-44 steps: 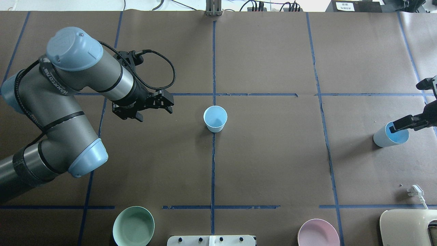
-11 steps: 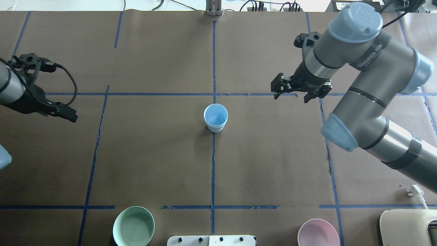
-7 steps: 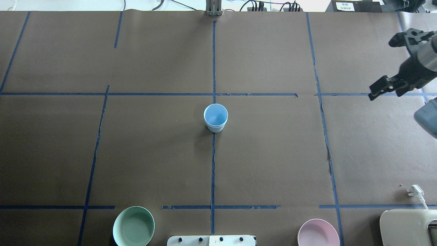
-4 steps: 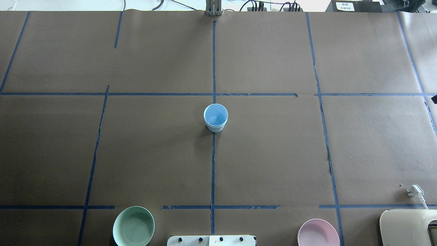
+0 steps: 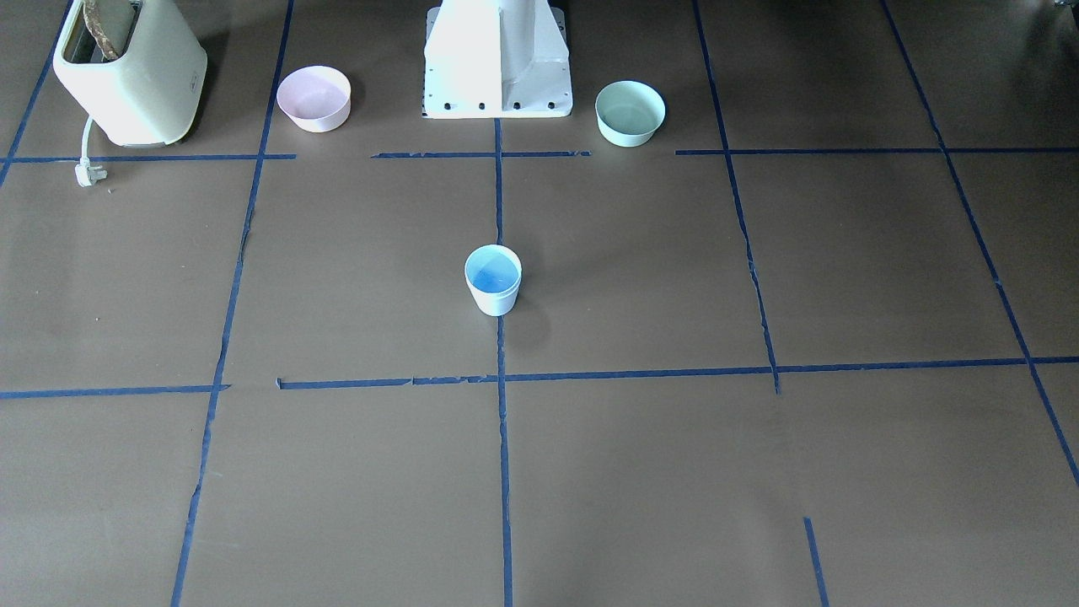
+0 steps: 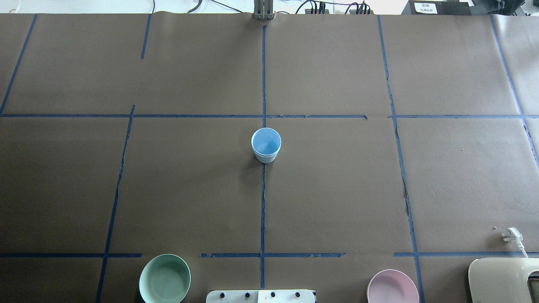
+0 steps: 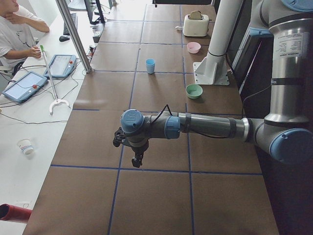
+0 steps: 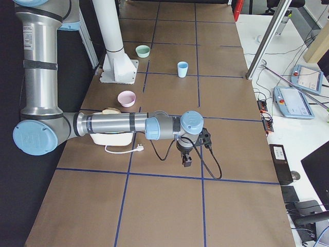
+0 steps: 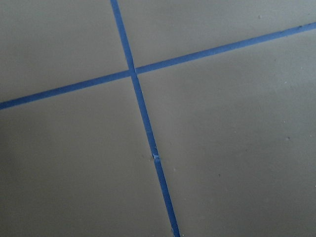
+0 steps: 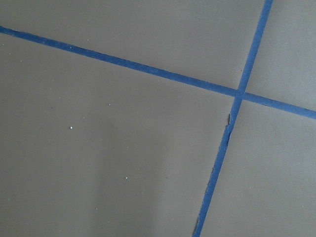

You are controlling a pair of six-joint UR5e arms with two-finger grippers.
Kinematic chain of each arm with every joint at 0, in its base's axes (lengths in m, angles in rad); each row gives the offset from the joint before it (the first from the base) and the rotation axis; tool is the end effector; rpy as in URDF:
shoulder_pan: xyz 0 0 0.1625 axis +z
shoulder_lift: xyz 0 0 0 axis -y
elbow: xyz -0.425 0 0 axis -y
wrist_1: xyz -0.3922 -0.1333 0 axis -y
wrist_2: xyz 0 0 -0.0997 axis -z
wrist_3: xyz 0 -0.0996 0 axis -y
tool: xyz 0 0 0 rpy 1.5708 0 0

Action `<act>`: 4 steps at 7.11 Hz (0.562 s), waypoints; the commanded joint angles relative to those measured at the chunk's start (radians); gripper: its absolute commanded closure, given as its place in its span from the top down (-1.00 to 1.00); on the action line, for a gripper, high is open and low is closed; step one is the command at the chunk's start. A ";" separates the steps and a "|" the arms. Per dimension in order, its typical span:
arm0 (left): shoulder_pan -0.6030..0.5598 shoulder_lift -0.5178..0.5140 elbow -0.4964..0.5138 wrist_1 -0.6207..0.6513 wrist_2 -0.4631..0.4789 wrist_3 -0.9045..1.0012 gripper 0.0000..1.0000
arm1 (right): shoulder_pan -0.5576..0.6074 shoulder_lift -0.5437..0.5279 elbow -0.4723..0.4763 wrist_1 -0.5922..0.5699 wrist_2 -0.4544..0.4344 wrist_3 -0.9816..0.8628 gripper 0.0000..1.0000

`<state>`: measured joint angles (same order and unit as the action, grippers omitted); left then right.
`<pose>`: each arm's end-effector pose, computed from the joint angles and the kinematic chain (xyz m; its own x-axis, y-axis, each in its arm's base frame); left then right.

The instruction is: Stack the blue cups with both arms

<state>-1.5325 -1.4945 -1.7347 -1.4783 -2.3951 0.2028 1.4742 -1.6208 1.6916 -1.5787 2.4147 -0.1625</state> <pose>-0.0426 -0.4596 0.6201 0.6571 0.2232 -0.7200 -0.1742 0.9743 0.1431 0.0129 -0.4771 0.6190 0.6327 -0.2701 0.7258 0.2013 0.9624 0.1827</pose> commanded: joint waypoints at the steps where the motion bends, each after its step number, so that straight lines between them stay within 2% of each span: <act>1: 0.000 0.010 -0.020 0.010 0.001 -0.103 1.00 | 0.009 0.005 -0.003 0.002 -0.009 -0.003 1.00; 4: 0.000 0.019 -0.013 -0.003 -0.001 -0.094 1.00 | 0.017 -0.011 -0.003 0.002 -0.011 -0.002 1.00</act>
<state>-1.5321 -1.4823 -1.7517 -1.4760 -2.3895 0.1055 1.4870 -1.6221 1.6880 -1.5773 2.4040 -0.1646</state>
